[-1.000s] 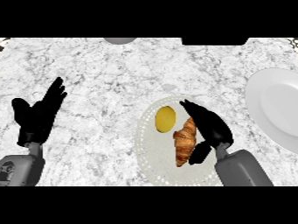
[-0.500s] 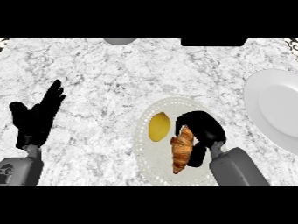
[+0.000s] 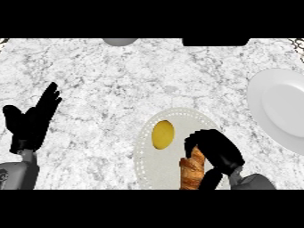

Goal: Pick the croissant from the placemat and place it in the plate

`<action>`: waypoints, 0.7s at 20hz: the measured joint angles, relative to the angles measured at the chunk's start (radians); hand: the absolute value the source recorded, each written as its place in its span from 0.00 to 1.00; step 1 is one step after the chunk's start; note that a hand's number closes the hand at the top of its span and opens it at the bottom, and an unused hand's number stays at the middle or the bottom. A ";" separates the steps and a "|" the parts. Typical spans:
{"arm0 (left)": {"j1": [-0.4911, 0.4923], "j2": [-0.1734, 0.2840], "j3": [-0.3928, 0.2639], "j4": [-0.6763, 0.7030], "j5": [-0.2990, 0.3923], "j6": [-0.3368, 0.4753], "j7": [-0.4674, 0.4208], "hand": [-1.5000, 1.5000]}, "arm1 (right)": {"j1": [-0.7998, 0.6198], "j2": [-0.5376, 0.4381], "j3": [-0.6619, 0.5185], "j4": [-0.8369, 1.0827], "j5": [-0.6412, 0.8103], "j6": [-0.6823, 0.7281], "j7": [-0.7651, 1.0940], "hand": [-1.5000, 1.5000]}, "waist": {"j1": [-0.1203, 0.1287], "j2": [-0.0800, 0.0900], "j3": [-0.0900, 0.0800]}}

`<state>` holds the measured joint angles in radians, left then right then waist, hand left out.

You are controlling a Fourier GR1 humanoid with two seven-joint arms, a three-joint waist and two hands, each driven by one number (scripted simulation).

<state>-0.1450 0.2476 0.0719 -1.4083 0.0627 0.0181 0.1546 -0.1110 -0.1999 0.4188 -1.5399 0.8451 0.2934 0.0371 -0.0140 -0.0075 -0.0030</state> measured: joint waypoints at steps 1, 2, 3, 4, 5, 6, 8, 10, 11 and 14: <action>0.004 -0.003 -0.002 -0.004 -0.004 0.006 0.002 0.50 | 0.037 -0.038 0.025 -0.039 0.000 0.008 -0.048 1.00 | -0.004 -0.001 0.001; 0.006 -0.003 0.001 -0.005 -0.001 0.004 0.001 0.50 | 0.072 -0.078 0.041 -0.091 0.004 0.010 -0.087 1.00 | -0.008 -0.002 0.001; 0.006 -0.006 -0.004 -0.015 -0.005 0.009 0.012 0.50 | 0.106 -0.120 0.048 -0.138 0.010 0.000 -0.125 1.00 | -0.010 -0.002 0.002; 0.012 -0.010 -0.006 -0.018 -0.007 0.013 0.013 0.50 | 0.140 -0.156 0.043 -0.194 0.011 -0.016 -0.154 1.00 | -0.013 -0.002 0.002; 0.018 -0.010 -0.004 -0.021 -0.005 0.010 0.008 0.50 | 0.169 -0.190 0.026 -0.243 0.006 -0.035 -0.185 1.00 | -0.014 -0.002 0.002; 0.011 -0.010 -0.003 -0.025 -0.005 0.014 0.020 0.50 | 0.195 -0.213 0.006 -0.287 -0.002 -0.060 -0.211 1.00 | -0.017 -0.002 0.003; 0.015 -0.010 0.000 -0.027 -0.005 0.017 0.023 0.50 | 0.246 -0.235 -0.043 -0.376 -0.023 -0.120 -0.247 1.00 | -0.024 -0.003 0.003; 0.017 -0.012 0.000 -0.031 -0.004 0.017 0.026 0.50 | 0.275 -0.236 -0.107 -0.453 -0.051 -0.175 -0.263 1.00 | -0.027 -0.003 0.003; 0.020 -0.013 0.001 -0.036 -0.002 0.018 0.031 0.50 | 0.293 -0.237 -0.143 -0.482 -0.064 -0.208 -0.273 1.00 | -0.028 -0.003 0.004; 0.013 -0.014 0.002 -0.028 -0.003 0.015 0.027 0.50 | 0.336 -0.230 -0.254 -0.540 -0.110 -0.278 -0.284 1.00 | -0.022 0.000 0.004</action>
<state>-0.1317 0.2336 0.0737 -1.4364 0.0596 0.0328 0.1815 0.2248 -0.4295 0.1644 -2.0794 0.7355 0.0158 -0.2472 -0.0359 -0.0075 0.0006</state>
